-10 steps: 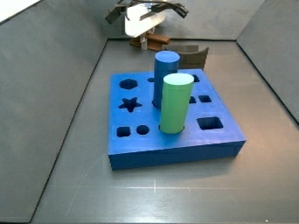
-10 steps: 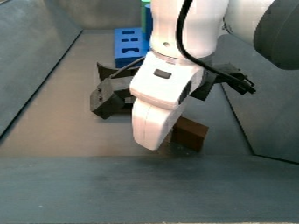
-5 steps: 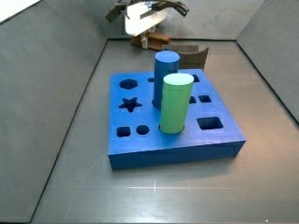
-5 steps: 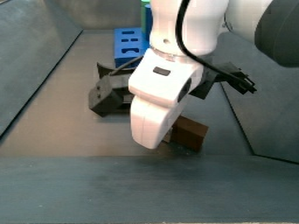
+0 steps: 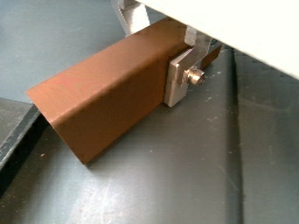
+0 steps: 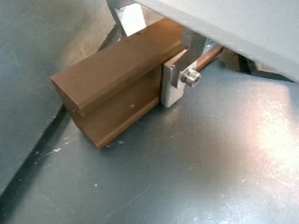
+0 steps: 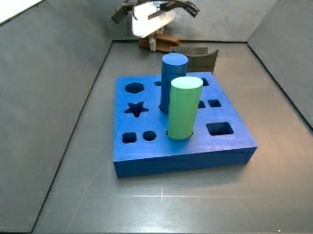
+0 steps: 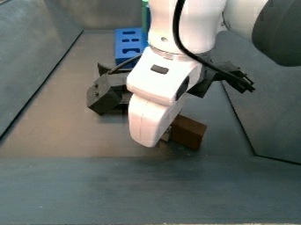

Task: Pick up the arch object. Move up. Place the arch object on the fixture. Regrasp the arch object. Move to above the board. Insert the arch object.
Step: Pick up the arch object, then move up.

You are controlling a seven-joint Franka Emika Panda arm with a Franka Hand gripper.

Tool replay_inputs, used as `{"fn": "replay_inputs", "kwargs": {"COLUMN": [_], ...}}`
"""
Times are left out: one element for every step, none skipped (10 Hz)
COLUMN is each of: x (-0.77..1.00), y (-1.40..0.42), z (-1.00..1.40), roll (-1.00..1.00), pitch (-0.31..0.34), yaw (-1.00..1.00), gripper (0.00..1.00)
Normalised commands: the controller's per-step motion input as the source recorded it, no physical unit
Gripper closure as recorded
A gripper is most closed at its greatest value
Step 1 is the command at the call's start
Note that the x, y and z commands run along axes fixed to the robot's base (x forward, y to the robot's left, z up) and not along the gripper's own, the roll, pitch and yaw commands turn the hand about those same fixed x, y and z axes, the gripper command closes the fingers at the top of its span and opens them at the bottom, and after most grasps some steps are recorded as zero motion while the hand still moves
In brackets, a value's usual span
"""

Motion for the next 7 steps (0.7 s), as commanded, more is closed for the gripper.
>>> {"fn": "replay_inputs", "kwargs": {"x": [0.00, 0.00, 0.00, -0.06, -0.08, -0.06, -0.04], "y": [0.00, 0.00, 0.00, 0.03, 0.02, 0.01, 0.00], "z": [0.00, 0.00, 0.83, 0.82, 0.72, 0.59, 0.39], "roll": [0.00, 0.00, 0.00, 0.00, -0.01, -0.01, -0.02], "pitch": [0.000, 0.000, 0.000, 0.017, 0.024, 0.017, 0.022], "yaw": [0.00, 0.00, 0.00, 0.00, 0.00, -0.01, -0.01], "gripper": [1.00, 1.00, 1.00, 1.00, 1.00, 1.00, 1.00]}}
